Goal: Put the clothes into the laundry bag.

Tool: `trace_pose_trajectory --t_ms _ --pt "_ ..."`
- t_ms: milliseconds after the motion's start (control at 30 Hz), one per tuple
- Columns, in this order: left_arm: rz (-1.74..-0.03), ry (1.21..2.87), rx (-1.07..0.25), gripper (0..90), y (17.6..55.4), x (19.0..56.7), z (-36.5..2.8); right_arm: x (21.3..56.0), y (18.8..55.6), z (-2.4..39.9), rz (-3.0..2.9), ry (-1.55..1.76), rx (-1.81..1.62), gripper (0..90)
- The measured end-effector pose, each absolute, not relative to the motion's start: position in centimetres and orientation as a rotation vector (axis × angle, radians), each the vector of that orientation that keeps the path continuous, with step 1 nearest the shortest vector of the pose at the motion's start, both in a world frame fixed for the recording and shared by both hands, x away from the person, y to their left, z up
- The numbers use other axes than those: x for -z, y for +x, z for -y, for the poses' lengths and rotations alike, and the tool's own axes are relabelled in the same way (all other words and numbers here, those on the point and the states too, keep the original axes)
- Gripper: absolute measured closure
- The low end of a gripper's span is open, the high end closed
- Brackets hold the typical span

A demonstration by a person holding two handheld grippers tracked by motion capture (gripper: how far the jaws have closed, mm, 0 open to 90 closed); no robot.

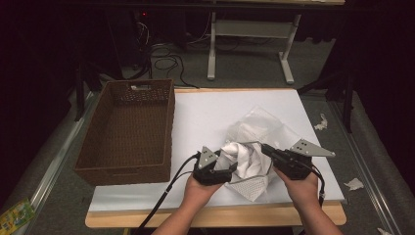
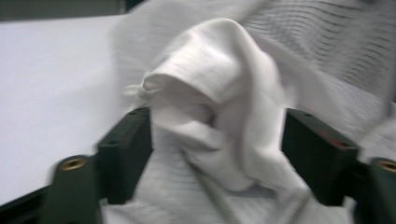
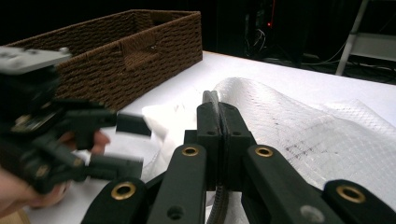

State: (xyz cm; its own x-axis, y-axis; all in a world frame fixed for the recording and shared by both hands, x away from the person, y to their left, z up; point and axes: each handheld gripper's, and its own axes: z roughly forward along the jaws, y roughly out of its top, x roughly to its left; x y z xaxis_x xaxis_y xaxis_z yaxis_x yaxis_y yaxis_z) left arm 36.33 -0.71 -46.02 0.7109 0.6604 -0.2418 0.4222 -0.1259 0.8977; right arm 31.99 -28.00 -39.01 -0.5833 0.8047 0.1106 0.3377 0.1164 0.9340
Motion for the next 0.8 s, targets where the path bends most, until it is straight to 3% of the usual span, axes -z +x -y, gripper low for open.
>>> trace_pose_trajectory --t_ms 67,133,200,300,333,400,567,800 --pt "-0.876 1.759 -0.229 21.2 37.3 46.1 1.3 39.1 32.1 28.0 -1.978 1.112 -1.467 89.4" --pt "-0.875 1.797 -0.225 31.6 38.1 46.3 2.4 39.2 32.2 28.0 -1.979 1.111 -1.468 89.4" --pt "-0.875 1.845 -0.174 47.9 38.8 46.7 3.6 39.3 32.2 28.0 -1.982 1.118 -1.468 89.4" --pt "-0.847 1.898 -0.221 75.3 38.4 46.6 5.4 39.3 32.3 28.1 -1.982 1.120 -1.470 89.4" --pt "-0.838 1.905 -0.239 79.9 38.1 46.5 5.7 39.3 32.3 28.1 -1.981 1.125 -1.471 89.5" --pt "-0.794 1.916 -0.251 84.4 37.2 46.1 6.0 39.4 32.3 28.3 -1.976 1.122 -1.475 89.4" --pt "-0.709 1.949 -0.223 86.1 35.9 46.2 8.1 39.4 32.3 28.1 -1.985 1.119 -1.470 89.4" --pt "-0.732 1.915 -0.285 84.9 37.7 46.4 11.8 39.0 32.1 28.4 -1.960 1.123 -1.498 89.5"
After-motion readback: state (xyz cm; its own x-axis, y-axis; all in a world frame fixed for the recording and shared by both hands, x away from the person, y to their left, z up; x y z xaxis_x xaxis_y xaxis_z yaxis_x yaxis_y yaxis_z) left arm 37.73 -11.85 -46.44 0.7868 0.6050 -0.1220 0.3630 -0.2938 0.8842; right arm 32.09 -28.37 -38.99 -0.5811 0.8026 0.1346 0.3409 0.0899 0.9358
